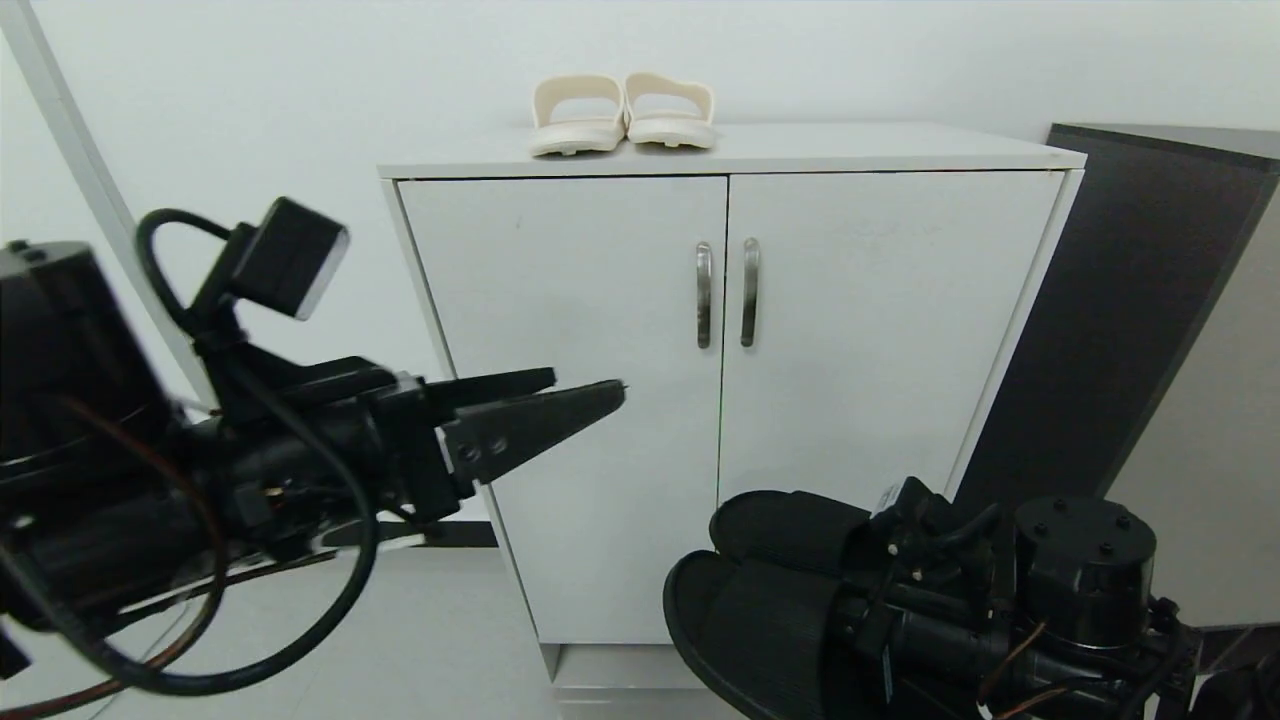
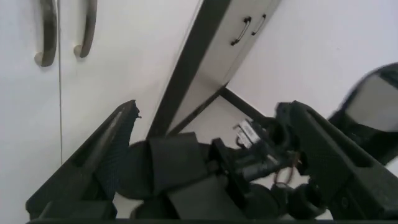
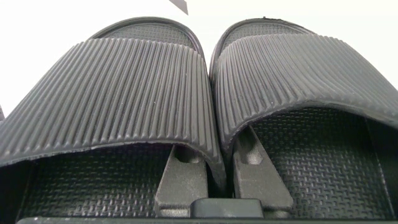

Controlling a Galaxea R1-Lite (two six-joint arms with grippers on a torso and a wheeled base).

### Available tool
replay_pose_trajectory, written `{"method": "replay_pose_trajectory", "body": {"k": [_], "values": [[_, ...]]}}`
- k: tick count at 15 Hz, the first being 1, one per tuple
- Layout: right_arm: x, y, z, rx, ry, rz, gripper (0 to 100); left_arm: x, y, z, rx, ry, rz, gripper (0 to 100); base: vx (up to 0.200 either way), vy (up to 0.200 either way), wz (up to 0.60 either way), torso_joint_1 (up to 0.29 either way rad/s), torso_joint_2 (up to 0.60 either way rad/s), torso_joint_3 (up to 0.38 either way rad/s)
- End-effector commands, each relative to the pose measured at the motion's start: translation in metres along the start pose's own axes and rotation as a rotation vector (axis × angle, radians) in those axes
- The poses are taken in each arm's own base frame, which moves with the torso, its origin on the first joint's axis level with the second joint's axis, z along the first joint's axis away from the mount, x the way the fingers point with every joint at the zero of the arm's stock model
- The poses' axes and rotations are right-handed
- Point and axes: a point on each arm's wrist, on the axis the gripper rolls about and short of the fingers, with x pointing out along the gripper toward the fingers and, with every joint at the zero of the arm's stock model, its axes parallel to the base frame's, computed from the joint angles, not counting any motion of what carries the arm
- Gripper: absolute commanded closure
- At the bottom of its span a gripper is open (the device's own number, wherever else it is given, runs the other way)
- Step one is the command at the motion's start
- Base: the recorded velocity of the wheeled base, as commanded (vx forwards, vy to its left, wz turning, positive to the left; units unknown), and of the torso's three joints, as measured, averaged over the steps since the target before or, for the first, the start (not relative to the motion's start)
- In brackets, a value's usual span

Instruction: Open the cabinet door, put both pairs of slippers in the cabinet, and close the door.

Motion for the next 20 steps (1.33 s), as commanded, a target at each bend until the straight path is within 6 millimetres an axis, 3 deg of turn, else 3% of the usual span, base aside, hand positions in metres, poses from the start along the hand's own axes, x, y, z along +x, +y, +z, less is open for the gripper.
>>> {"method": "replay_pose_trajectory", "body": {"k": [1, 5, 10, 14, 20], "values": [[-0.002, 0.003, 0.002, -0.005, -0.009, 0.010, 100, 0.050, -0.001, -0.005, -0.031, 0.052, -0.073, 0, 0.000, 0.000, 0.00, 0.000, 0.00, 0.000], [0.000, 0.003, 0.000, -0.002, 0.001, 0.009, 100, 0.098, 0.014, -0.011, -0.029, 0.077, -0.084, 0, 0.000, 0.000, 0.00, 0.000, 0.00, 0.000], [-0.001, 0.003, -0.002, -0.002, 0.007, 0.009, 100, 0.131, 0.022, 0.004, -0.007, 0.070, -0.224, 0, 0.000, 0.000, 0.00, 0.000, 0.00, 0.000], [0.001, 0.003, -0.003, 0.000, 0.015, 0.011, 100, 0.154, 0.042, 0.001, -0.023, 0.071, -0.218, 0, 0.000, 0.000, 0.00, 0.000, 0.00, 0.000], [0.001, 0.003, -0.005, -0.002, 0.021, 0.008, 100, 0.168, 0.046, 0.015, -0.011, -0.007, -0.086, 0, 0.000, 0.000, 0.00, 0.000, 0.00, 0.000]]}}
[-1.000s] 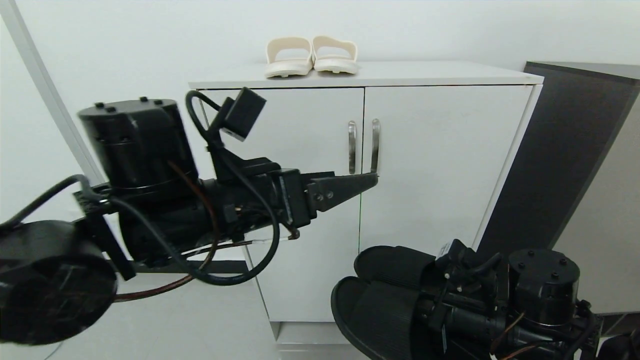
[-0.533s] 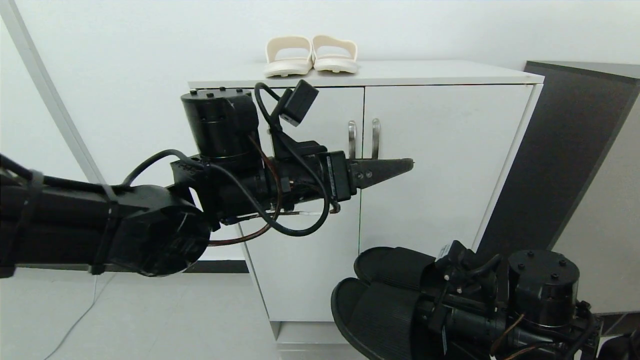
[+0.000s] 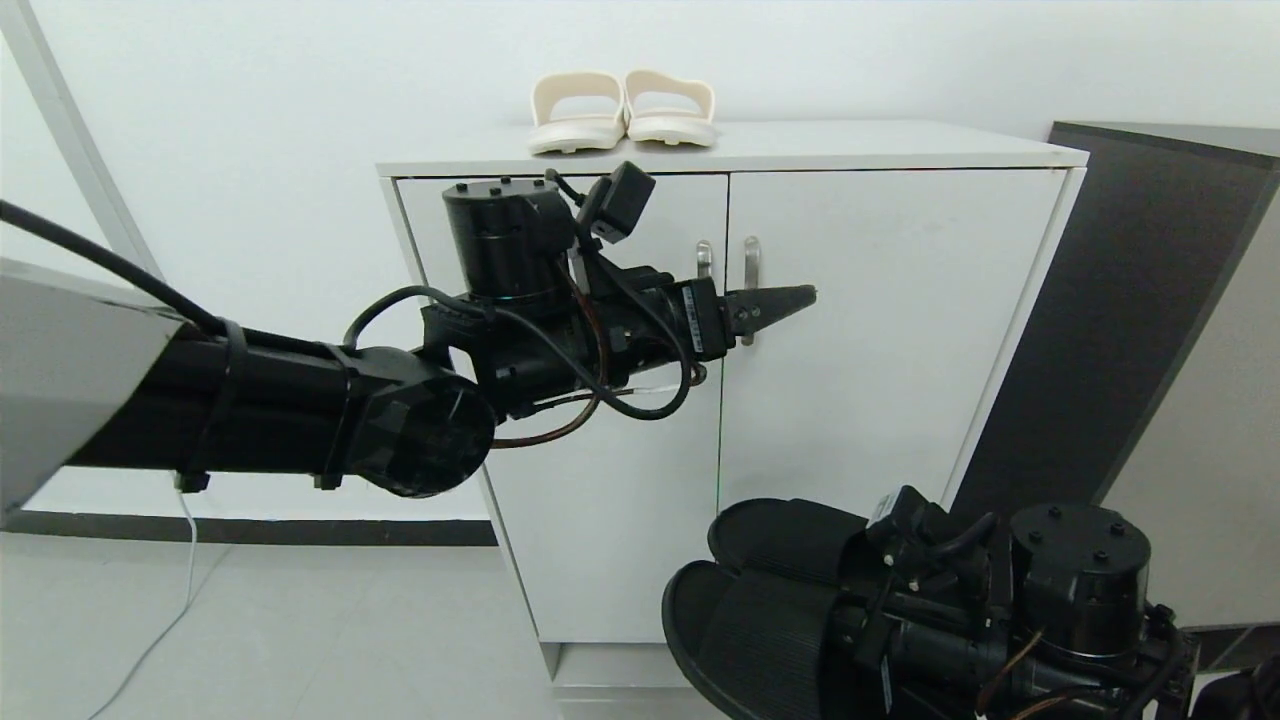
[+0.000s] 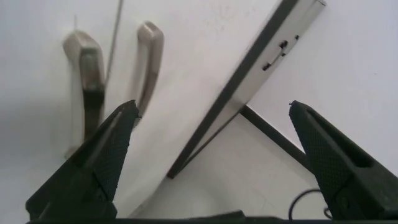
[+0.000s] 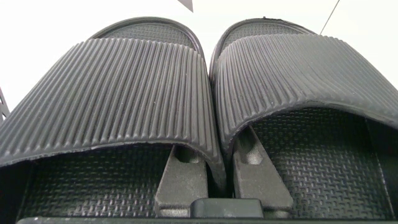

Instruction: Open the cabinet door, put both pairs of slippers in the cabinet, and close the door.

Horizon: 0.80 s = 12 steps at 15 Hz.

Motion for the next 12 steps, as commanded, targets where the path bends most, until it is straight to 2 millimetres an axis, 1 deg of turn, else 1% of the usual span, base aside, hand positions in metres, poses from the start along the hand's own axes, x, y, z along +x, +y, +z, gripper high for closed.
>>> {"method": "replay_pose_trajectory", "body": {"k": [1, 4, 10, 12], "values": [[0.001, 0.000, -0.001, 0.000, 0.003, 0.001, 100, 0.008, 0.003, 0.004, -0.004, 0.000, 0.027, 0, 0.000, 0.000, 0.00, 0.000, 0.00, 0.000], [0.001, 0.000, -0.001, 0.001, 0.005, 0.001, 100, 0.018, 0.007, 0.011, -0.009, -0.003, 0.072, 0, 0.000, 0.000, 0.00, 0.000, 0.00, 0.000], [0.001, 0.000, -0.001, 0.001, 0.005, 0.001, 100, 0.038, 0.018, 0.011, -0.019, 0.017, 0.084, 0, 0.000, 0.000, 0.00, 0.000, 0.00, 0.000], [0.001, 0.000, -0.001, 0.001, 0.005, 0.001, 100, 0.041, 0.019, 0.010, -0.021, 0.021, 0.084, 0, 0.000, 0.000, 0.00, 0.000, 0.00, 0.000]]}}
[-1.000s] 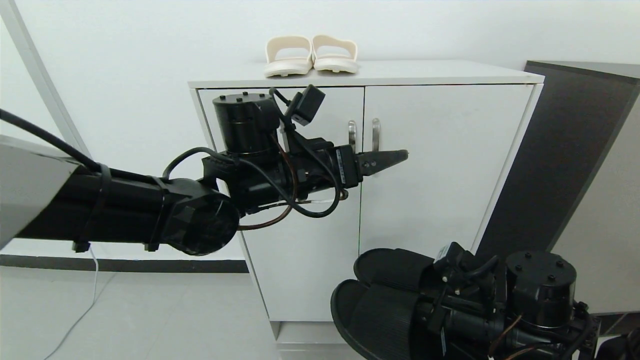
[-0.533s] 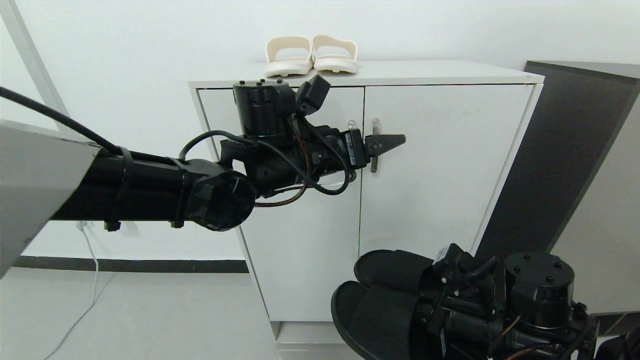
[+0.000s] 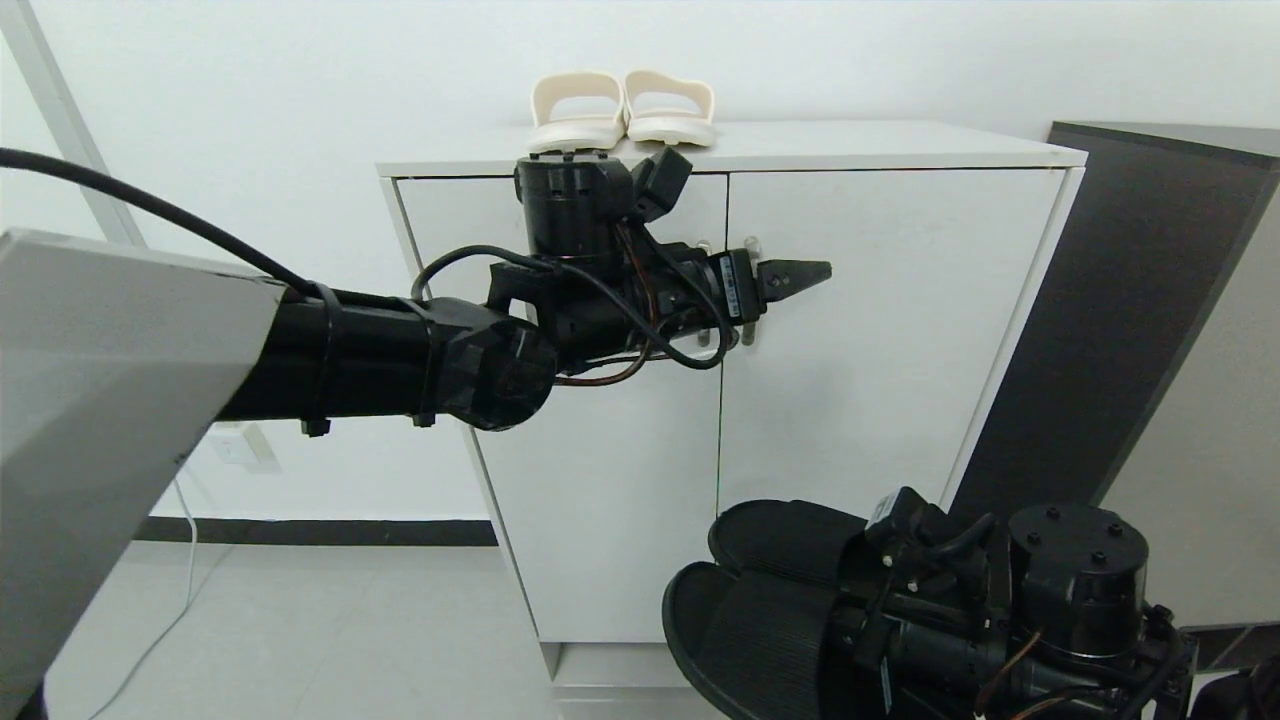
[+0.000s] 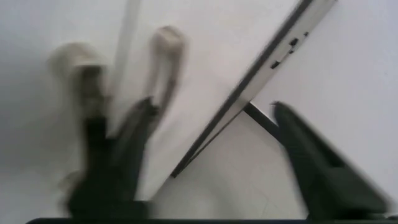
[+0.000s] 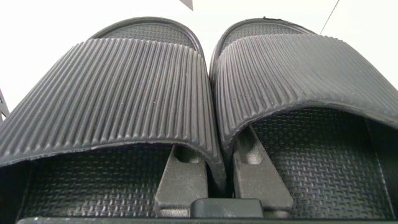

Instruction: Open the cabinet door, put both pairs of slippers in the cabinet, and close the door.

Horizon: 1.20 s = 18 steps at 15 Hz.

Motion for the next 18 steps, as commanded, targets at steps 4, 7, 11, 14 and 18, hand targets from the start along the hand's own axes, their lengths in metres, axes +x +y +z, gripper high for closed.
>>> {"method": "replay_pose_trajectory", "body": {"k": [4, 7, 11, 14, 18], "values": [[0.001, 0.002, -0.001, -0.001, 0.003, 0.010, 100, 0.005, 0.004, -0.005, -0.008, 0.012, 0.001, 100, 0.000, 0.000, 0.00, 0.000, 0.00, 0.000], [0.000, 0.002, -0.002, 0.002, 0.009, 0.010, 100, 0.004, 0.005, -0.007, -0.011, 0.018, 0.010, 100, 0.000, 0.000, 0.00, 0.000, 0.00, 0.000], [0.000, 0.005, -0.004, 0.002, 0.018, 0.019, 100, -0.009, 0.000, -0.012, -0.018, 0.035, 0.013, 100, 0.000, 0.000, 0.00, 0.000, 0.00, 0.000], [-0.001, 0.006, -0.005, 0.002, 0.023, 0.027, 100, -0.020, -0.008, -0.014, -0.015, 0.031, 0.005, 100, 0.000, 0.000, 0.00, 0.000, 0.00, 0.000], [-0.004, 0.015, -0.010, 0.002, 0.042, 0.097, 100, -0.033, -0.029, -0.011, -0.008, 0.032, -0.029, 100, 0.000, 0.000, 0.00, 0.000, 0.00, 0.000]]}}
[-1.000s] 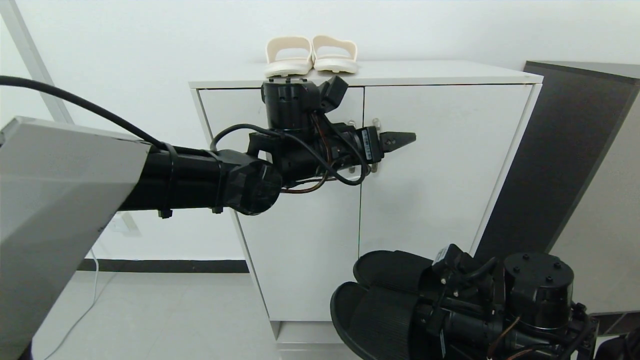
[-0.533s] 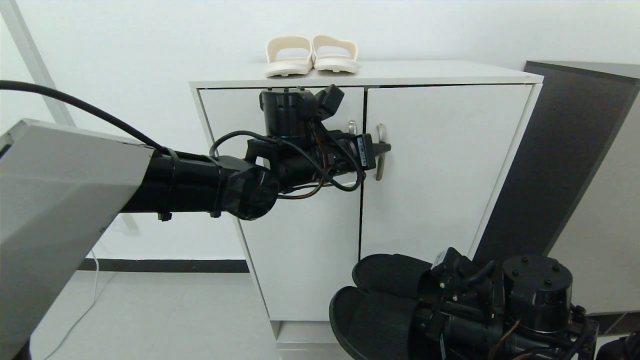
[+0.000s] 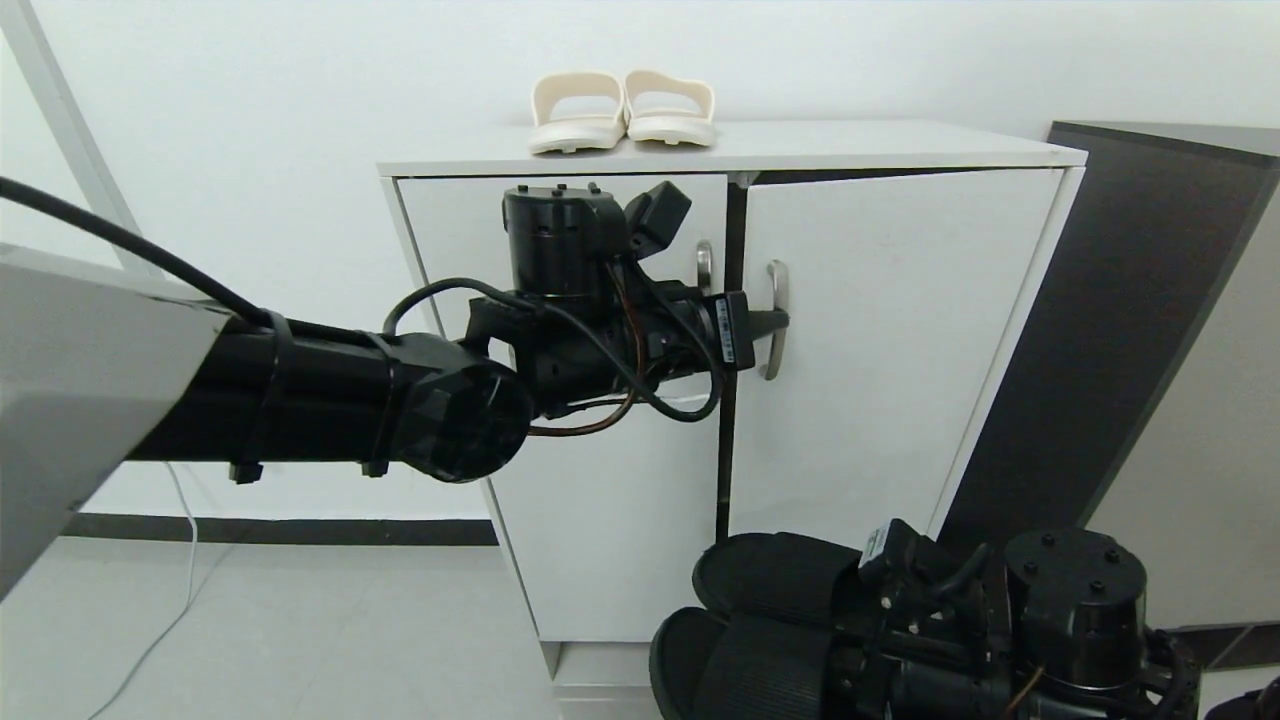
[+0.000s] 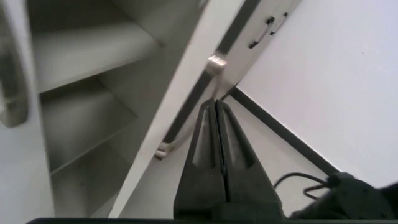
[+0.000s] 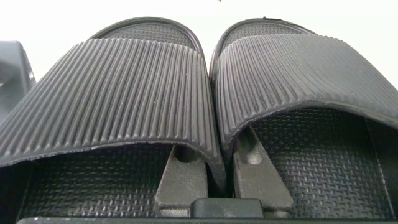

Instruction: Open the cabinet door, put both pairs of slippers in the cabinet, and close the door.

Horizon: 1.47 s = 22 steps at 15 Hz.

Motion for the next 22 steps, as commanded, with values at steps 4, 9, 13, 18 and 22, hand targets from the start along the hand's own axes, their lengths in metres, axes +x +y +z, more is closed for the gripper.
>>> {"method": "replay_pose_trajectory", "body": {"k": [4, 9, 13, 18, 22], "values": [[-0.004, 0.007, -0.003, -0.007, -0.005, 0.057, 100, -0.024, -0.031, 0.008, 0.017, -0.016, -0.050, 100, 0.000, 0.000, 0.00, 0.000, 0.00, 0.000], [-0.005, 0.009, -0.003, -0.011, -0.011, 0.069, 100, -0.040, -0.055, 0.006, 0.026, -0.018, -0.059, 100, 0.000, 0.000, 0.00, 0.000, 0.00, 0.000], [-0.004, 0.020, -0.005, -0.022, -0.004, 0.107, 100, -0.067, -0.066, 0.003, 0.025, -0.013, -0.056, 100, 0.000, 0.000, 0.00, 0.000, 0.00, 0.000], [-0.005, 0.022, -0.005, -0.027, -0.014, 0.114, 100, -0.069, -0.051, 0.005, 0.020, -0.055, -0.030, 100, 0.000, 0.000, 0.00, 0.000, 0.00, 0.000], [-0.003, 0.029, -0.006, -0.034, -0.006, 0.144, 100, -0.038, -0.024, 0.009, -0.013, -0.119, -0.010, 100, 0.000, 0.000, 0.00, 0.000, 0.00, 0.000]]}}
